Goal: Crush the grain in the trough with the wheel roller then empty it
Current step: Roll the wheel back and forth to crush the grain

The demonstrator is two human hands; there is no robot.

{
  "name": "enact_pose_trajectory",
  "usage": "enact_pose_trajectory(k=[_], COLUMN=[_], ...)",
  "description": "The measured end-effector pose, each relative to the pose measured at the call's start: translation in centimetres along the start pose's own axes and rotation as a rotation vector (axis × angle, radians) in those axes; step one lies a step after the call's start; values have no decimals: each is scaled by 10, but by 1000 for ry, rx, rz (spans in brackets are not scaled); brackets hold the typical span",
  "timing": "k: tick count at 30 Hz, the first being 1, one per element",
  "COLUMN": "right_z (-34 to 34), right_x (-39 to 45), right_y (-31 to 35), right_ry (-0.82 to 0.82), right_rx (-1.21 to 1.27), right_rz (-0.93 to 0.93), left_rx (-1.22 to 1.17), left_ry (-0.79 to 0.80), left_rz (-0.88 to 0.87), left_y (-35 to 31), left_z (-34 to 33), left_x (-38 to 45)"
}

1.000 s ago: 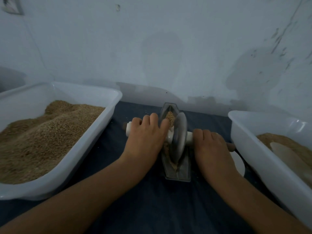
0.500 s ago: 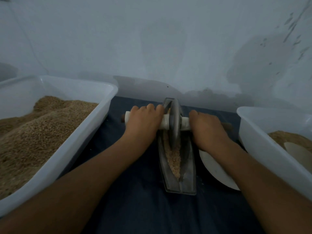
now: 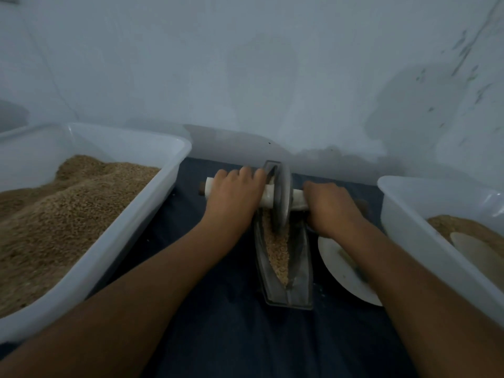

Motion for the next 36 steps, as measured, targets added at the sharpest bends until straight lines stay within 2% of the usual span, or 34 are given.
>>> enact_pose_trajectory(k=[8,12,17,23,25,29,36], right_z=[8,19,19,11,9,3,-4], right_x=[-57,-81,-90,-74,-60,-27,17], right_y=[9,18,21,19,15,7,-7], right_ry=[-128,-201,-93,-134,-161,-72,99], right_rx=[99,107,66,71,67,2,33], right_rz=[-1,20,-8,-29,-10,12,-9], left_rx=[40,47,81,50,33,52,47], left_ry=[-124,-115,-159,-168,-118,-7,-24], left_rz=[-56,-35,-68,-63,-57,-22,1], left_y=[-20,-21,-21,-16,-13,-5,0], left_z=[25,36,41,27,17,3,-6], left_x=[-48,-66,-74,-55,-44,-21,12])
Point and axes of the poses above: each hand's wrist, its own x-axis towards the middle knuckle, its own z-axis out of the back of the hand, y = z × x, the point moved 3 cm from there along x, towards the middle knuckle, and after that the axes turned 1 degree about -z, right-handed, at the moved point
